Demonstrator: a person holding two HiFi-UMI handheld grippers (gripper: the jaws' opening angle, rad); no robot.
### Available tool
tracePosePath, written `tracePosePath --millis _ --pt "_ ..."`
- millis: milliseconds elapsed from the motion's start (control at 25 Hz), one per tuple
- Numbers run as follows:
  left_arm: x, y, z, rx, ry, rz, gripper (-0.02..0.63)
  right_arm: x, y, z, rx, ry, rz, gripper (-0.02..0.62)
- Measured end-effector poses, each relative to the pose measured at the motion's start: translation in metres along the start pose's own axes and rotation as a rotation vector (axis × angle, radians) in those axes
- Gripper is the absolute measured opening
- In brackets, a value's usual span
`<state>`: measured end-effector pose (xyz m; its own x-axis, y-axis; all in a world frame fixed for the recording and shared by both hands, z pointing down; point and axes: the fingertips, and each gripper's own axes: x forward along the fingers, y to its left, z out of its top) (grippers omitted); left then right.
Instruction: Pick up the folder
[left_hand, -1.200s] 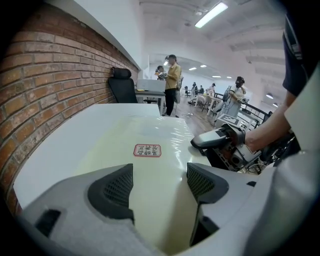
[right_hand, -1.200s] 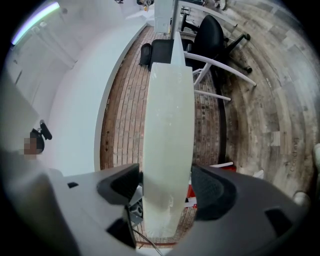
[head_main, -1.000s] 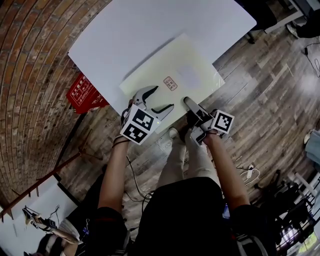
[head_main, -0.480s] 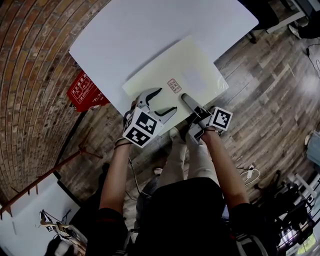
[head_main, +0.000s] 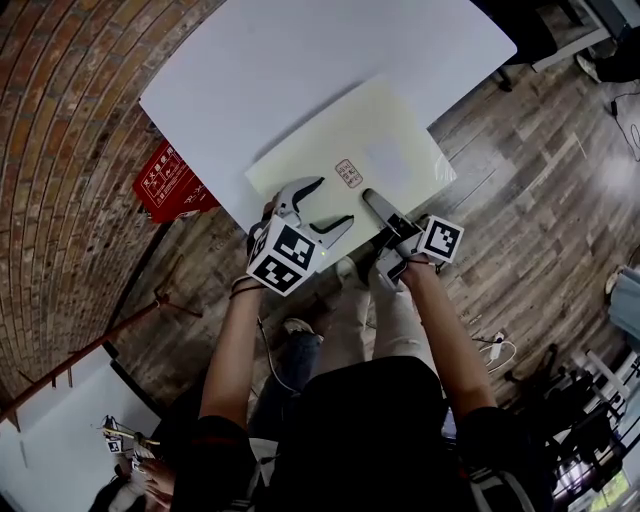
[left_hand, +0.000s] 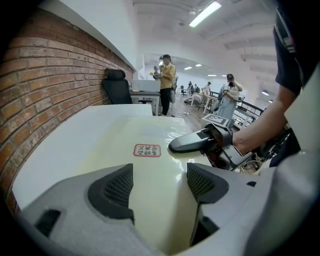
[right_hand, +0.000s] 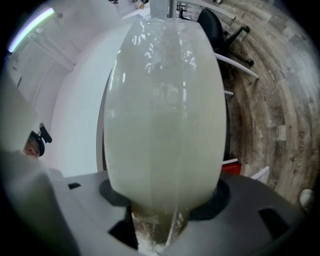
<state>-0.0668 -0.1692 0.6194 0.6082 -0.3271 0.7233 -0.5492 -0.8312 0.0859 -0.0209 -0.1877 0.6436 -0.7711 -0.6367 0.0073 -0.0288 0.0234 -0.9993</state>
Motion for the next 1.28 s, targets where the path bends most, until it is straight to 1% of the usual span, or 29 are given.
tracePosePath --millis 280,520,640,720,840,920,1000,1080,1200,1280 --pt "-0.003 -0.003 0.002 -0.026 -0.021 0.007 0.342 -0.002 0.005 -0.001 -0.022 0.017 -0.015 0.275" --pt "-0.013 -0.011 0.005 -0.084 -0.059 0.010 0.341 -0.007 0.016 -0.006 -0.056 0.055 -0.029 0.273" --pt "-0.023 -0.014 0.009 -0.108 -0.080 0.012 0.341 -0.008 0.025 -0.008 -0.097 0.081 -0.039 0.272" --pt "-0.029 -0.016 0.011 -0.113 -0.088 0.020 0.341 -0.009 0.032 -0.007 -0.131 0.091 -0.049 0.272" --pt "-0.042 -0.015 0.017 -0.131 -0.120 0.040 0.338 -0.009 0.045 -0.002 -0.189 0.098 -0.062 0.272" --pt "-0.051 -0.014 0.022 -0.138 -0.139 0.059 0.323 -0.009 0.055 0.000 -0.221 0.100 -0.063 0.272" --pt "-0.060 -0.013 0.026 -0.139 -0.158 0.073 0.294 -0.008 0.068 0.001 -0.252 0.105 -0.057 0.272" --pt "-0.068 -0.014 0.030 -0.128 -0.170 0.086 0.270 -0.007 0.079 0.002 -0.276 0.108 -0.054 0.272" --pt "-0.080 -0.015 0.036 -0.104 -0.186 0.120 0.204 -0.008 0.093 0.003 -0.338 0.114 -0.073 0.272" --pt "-0.091 -0.016 0.041 -0.118 -0.212 0.140 0.164 -0.011 0.098 0.004 -0.408 0.125 -0.105 0.272"
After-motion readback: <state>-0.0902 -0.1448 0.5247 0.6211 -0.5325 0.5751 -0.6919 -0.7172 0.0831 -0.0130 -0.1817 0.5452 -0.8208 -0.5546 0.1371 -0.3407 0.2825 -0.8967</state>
